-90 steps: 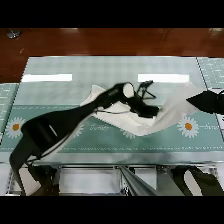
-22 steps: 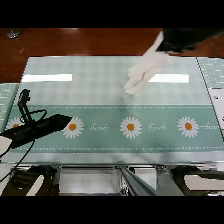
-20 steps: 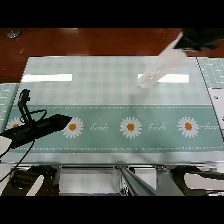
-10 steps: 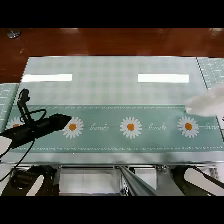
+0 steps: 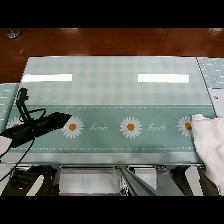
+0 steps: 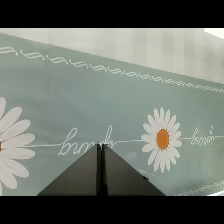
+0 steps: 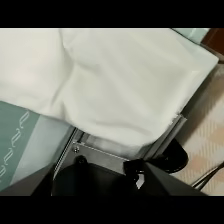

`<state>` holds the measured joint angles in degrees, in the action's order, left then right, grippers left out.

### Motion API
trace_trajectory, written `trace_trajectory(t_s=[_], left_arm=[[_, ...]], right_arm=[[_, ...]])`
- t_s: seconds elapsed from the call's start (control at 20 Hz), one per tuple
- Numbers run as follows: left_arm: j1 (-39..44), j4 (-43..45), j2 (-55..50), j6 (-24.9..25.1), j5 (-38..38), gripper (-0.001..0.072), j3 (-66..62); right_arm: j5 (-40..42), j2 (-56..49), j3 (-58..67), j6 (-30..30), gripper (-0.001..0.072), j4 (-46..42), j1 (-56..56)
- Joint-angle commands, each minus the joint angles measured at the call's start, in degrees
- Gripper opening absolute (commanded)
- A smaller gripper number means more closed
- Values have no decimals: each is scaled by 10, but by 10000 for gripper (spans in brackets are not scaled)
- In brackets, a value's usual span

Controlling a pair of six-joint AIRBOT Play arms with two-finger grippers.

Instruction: Fold the shirts.

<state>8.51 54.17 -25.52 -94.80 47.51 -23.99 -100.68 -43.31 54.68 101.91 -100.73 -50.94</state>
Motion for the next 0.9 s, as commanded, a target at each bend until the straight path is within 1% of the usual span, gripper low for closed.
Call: trace_trajectory(t_s=[0.0,0.1,0.15,0.2,0.25,0.3,0.35,0.4,0.45,0.5,0.55,0.65,0.7,0.8,0.85], left_arm=[[-16,24,-2,-1,-59,25,-5],[-66,23,-25,0,-66,24,-47],[-90,23,-47,9,-59,24,-85],[-111,23,-79,29,-44,24,-139],[-121,21,-116,47,-20,24,-206],[-121,21,-154,62,9,24,-275],[-113,22,-193,79,40,24,-347],[-102,22,-233,94,74,24,-418],[-88,24,-266,100,100,24,-473],[-71,30,-295,103,120,24,-511],[-52,43,-313,103,129,24,-523],[-5,97,-339,90,132,24,-490],[17,136,-351,67,132,24,-455],[29,202,-372,38,132,24,-388],[24,214,-382,35,136,24,-367]], right_arm=[[64,-13,-9,-13,628,20,-5],[66,-86,113,-27,616,63,32],[65,-125,181,-29,569,90,59],[66,-167,254,-30,428,127,96],[76,-205,320,-31,260,171,139],[94,-238,371,-44,73,217,186],[123,-264,409,-71,32,261,238],[155,-284,429,-85,32,295,297],[189,-296,430,-94,32,305,356],[207,-306,427,-104,32,292,414],[223,-317,413,-105,32,272,469],[269,-331,343,-103,31,226,556],[296,-338,290,-91,32,209,583],[339,-349,187,-73,32,197,600],[353,-353,148,-59,32,191,598]])
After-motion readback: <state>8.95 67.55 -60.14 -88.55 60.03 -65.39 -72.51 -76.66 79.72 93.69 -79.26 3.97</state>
